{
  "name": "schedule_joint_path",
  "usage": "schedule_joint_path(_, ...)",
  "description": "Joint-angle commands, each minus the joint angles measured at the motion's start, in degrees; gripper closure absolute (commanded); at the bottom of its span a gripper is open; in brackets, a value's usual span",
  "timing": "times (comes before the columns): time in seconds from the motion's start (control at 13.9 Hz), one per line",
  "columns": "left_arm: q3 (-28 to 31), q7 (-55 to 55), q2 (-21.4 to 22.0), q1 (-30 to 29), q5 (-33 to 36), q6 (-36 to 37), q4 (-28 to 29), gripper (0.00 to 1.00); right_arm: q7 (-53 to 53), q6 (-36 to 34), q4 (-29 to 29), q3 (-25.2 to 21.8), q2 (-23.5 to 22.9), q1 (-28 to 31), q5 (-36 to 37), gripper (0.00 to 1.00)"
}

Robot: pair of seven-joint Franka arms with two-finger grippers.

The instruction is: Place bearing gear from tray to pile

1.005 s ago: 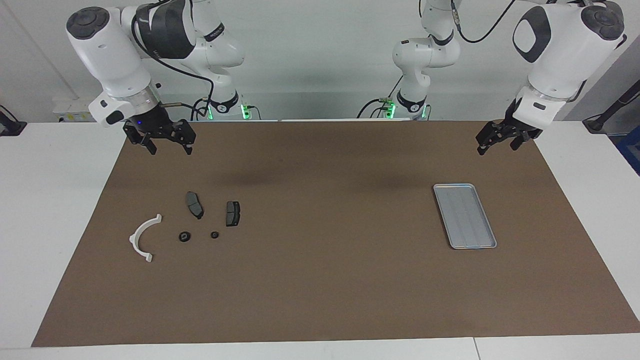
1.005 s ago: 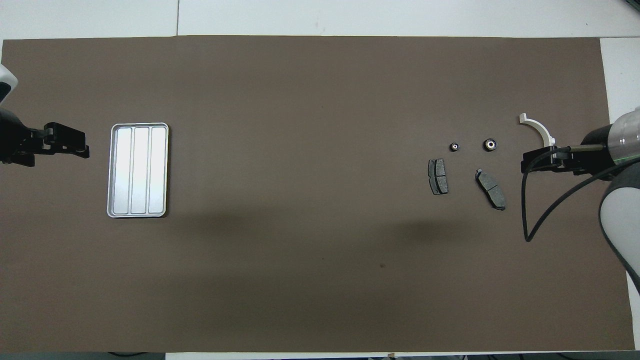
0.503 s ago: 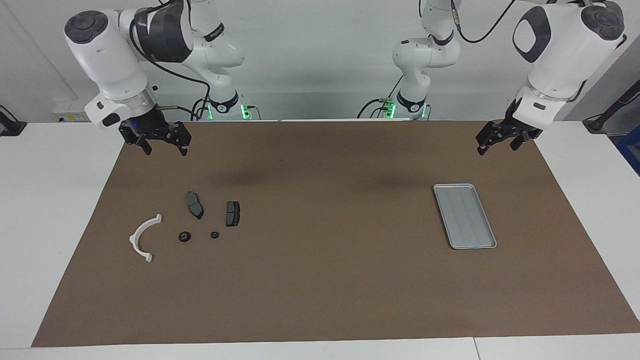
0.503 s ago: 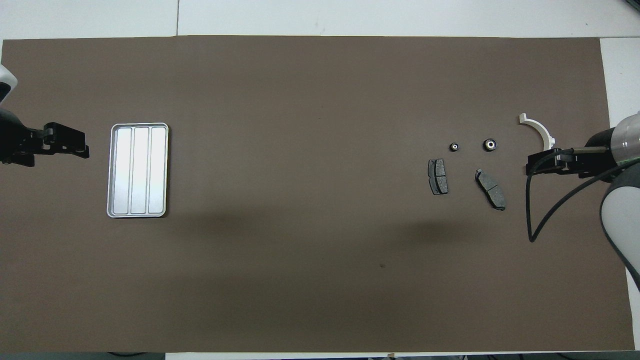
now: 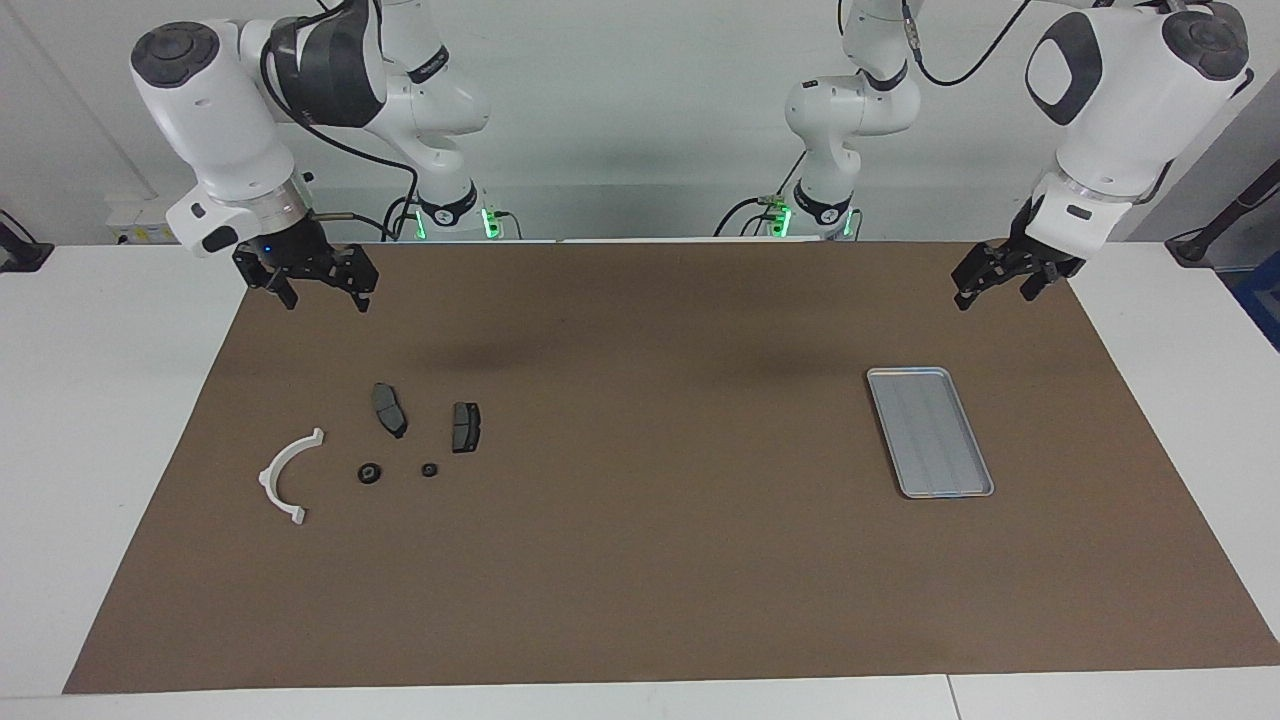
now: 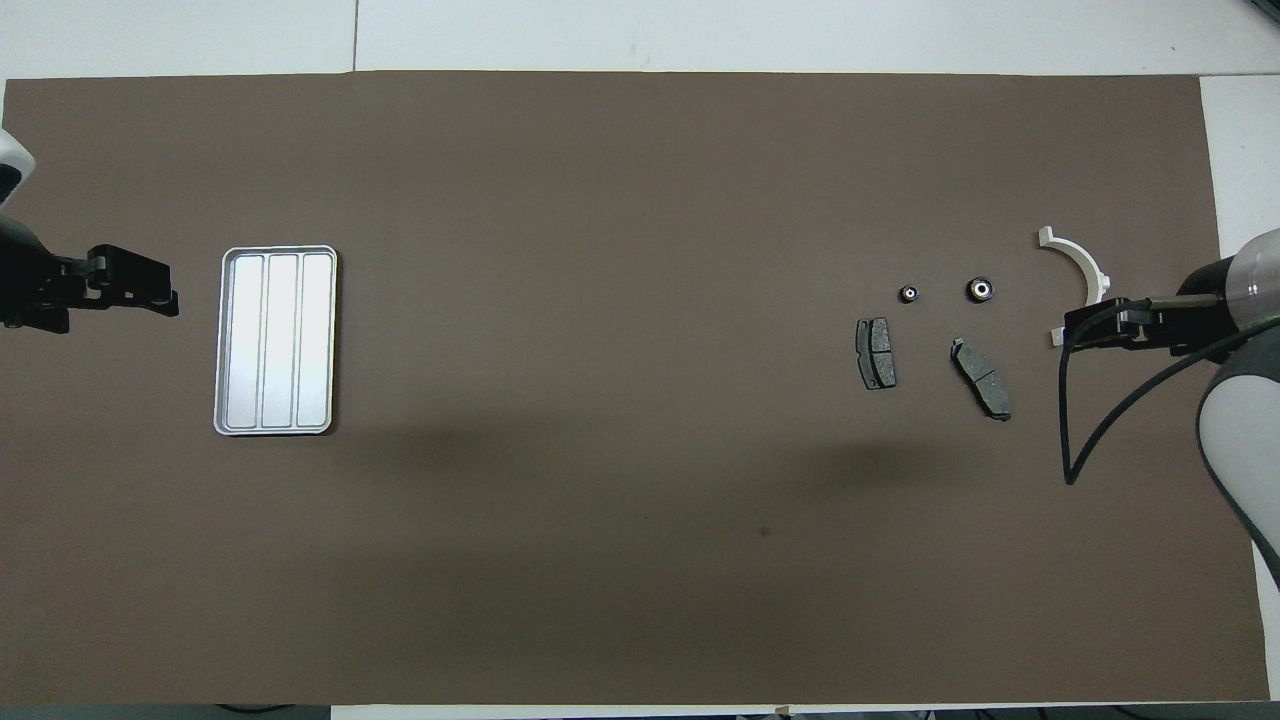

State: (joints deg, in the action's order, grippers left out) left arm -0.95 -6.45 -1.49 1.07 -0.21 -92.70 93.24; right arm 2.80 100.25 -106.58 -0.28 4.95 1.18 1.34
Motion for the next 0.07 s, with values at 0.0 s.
schedule_joint_path(0.0, -0.3, 0.0, 1.0, -0.3, 0.1, 0.4, 0.4, 0.0, -1.5, 1.2, -1.7, 0.2, 1.6, 0.7, 0.4, 0.0)
